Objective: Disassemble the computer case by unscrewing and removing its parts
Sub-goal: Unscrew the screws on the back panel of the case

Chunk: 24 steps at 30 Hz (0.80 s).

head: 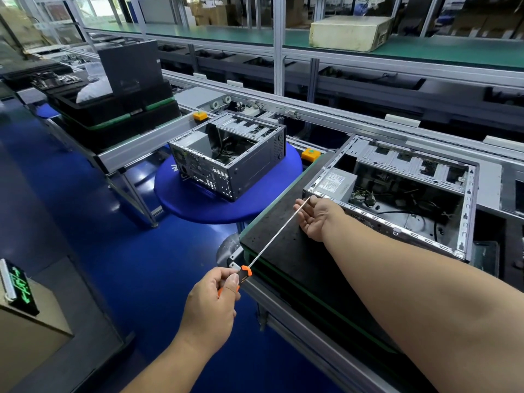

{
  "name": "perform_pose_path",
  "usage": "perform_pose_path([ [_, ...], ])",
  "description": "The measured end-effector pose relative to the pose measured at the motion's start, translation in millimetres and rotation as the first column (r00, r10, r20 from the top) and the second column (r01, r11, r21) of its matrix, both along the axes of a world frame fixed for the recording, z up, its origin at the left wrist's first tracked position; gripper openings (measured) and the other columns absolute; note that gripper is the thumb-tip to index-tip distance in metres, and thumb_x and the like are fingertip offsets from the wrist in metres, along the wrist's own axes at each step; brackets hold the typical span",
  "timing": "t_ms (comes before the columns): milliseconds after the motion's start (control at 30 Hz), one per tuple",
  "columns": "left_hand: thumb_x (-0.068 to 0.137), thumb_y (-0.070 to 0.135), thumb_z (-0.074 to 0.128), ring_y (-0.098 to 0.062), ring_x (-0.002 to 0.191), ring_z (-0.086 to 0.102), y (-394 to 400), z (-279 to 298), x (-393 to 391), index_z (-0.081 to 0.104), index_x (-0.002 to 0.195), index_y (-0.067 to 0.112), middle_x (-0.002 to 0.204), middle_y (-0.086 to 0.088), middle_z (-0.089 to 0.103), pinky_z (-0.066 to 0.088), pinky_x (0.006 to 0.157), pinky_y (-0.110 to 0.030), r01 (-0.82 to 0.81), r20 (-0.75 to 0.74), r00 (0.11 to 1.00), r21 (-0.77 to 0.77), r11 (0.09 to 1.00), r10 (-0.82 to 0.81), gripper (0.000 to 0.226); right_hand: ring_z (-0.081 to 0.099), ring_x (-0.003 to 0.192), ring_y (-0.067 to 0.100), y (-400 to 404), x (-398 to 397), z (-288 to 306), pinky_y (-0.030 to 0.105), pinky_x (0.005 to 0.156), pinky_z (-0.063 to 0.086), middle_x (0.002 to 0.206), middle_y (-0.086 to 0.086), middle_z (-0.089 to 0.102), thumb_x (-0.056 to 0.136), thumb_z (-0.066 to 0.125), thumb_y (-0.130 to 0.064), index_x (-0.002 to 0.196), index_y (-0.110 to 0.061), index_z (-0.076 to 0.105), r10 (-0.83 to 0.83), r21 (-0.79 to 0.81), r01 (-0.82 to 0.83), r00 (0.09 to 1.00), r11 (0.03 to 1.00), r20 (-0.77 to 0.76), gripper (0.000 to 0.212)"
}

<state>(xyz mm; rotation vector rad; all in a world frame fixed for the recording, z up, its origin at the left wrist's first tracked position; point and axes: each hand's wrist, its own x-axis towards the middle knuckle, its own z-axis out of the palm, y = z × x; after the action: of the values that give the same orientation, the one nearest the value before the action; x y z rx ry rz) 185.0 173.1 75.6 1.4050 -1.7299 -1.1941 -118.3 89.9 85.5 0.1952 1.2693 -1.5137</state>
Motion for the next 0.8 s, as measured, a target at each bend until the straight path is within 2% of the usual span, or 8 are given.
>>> perform_pose_path([
  [67,0.108,0.026,0.054,-0.013,0.057,0.063,-0.7,-0.5,0.9,0.072,0.102,0.031,0.082,0.008,0.072,0.051,0.053,-0.019,0.002,0.01,1.0,-0.006,1.0,-0.002,0.02,0.071,0.054,0.01,-1.9,-0.6,0.5,0.016,0.04,0.045,0.069,-0.001,0.074,0.109,0.048,-0.028,0.109,-0.011,0.068,-0.009,-0.001,0.009,0.999,1.0,0.042,0.026],
  [200,0.108,0.027,0.055,-0.008,0.065,0.066,-3.6,-1.5,1.4,0.071,0.102,0.034,0.081,0.009,0.071,0.051,0.056,-0.02,0.002,0.033,0.999,-0.017,1.0,-0.001,0.019,0.068,0.066,0.008,-5.5,1.4,-0.8,0.016,0.042,0.043,0.061,-0.002,0.073,0.106,0.054,-0.028,0.089,-0.01,0.069,-0.034,-0.011,0.035,0.996,0.999,0.08,0.029],
  [333,0.108,0.026,0.054,-0.007,0.066,0.064,-4.1,-1.6,8.4,0.071,0.1,0.036,0.084,0.014,0.071,0.05,0.063,-0.028,0.007,0.036,0.999,-0.027,1.0,-0.006,0.021,0.069,0.069,0.008,-5.4,5.4,-2.1,0.018,0.048,0.046,0.063,-0.002,0.074,0.102,0.059,-0.025,0.09,-0.009,0.07,-0.037,-0.037,0.04,0.996,0.999,0.084,0.022],
  [433,0.109,0.026,0.051,-0.01,0.064,0.059,-4.5,-2.4,16.0,0.072,0.097,0.039,0.081,0.003,0.07,0.049,0.06,-0.032,-0.003,0.016,1.0,-0.038,0.999,0.004,0.028,0.069,0.059,0.007,-4.4,7.2,-4.9,0.017,0.048,0.048,0.069,-0.002,0.075,0.098,0.06,-0.022,0.092,-0.01,0.069,-0.046,-0.041,0.049,0.996,0.998,0.075,0.016],
  [567,0.111,0.027,0.047,-0.012,0.059,0.053,-1.9,0.4,21.7,0.074,0.098,0.046,0.079,-0.006,0.069,0.047,0.052,-0.026,-0.007,-0.082,0.997,-0.027,1.0,0.005,0.036,0.06,0.044,0.011,8.5,4.8,-16.7,0.015,0.048,0.045,0.059,-0.001,0.063,0.086,0.051,-0.016,0.075,-0.016,0.057,-0.1,-0.032,0.102,0.993,0.994,0.07,0.012],
  [667,0.111,0.027,0.045,-0.009,0.058,0.053,1.3,3.0,19.3,0.073,0.1,0.049,0.08,-0.004,0.068,0.046,0.051,-0.024,0.033,-0.111,0.993,-0.031,0.999,-0.036,0.037,0.046,0.045,0.013,29.3,4.8,-30.4,0.017,0.05,0.036,0.058,-0.001,0.05,0.075,0.044,-0.015,0.067,-0.017,0.05,-0.121,-0.056,0.126,0.989,0.99,0.08,0.01],
  [800,0.111,0.026,0.046,-0.008,0.06,0.054,5.8,-2.2,10.1,0.073,0.101,0.049,0.079,-0.004,0.069,0.047,0.053,-0.025,0.084,-0.092,0.992,-0.017,0.996,-0.086,0.037,0.048,0.049,0.018,52.0,3.1,-36.6,0.018,0.047,0.037,0.064,0.006,0.056,0.064,0.043,-0.016,0.065,-0.013,0.056,-0.093,-0.137,0.109,0.988,0.984,0.121,0.013],
])
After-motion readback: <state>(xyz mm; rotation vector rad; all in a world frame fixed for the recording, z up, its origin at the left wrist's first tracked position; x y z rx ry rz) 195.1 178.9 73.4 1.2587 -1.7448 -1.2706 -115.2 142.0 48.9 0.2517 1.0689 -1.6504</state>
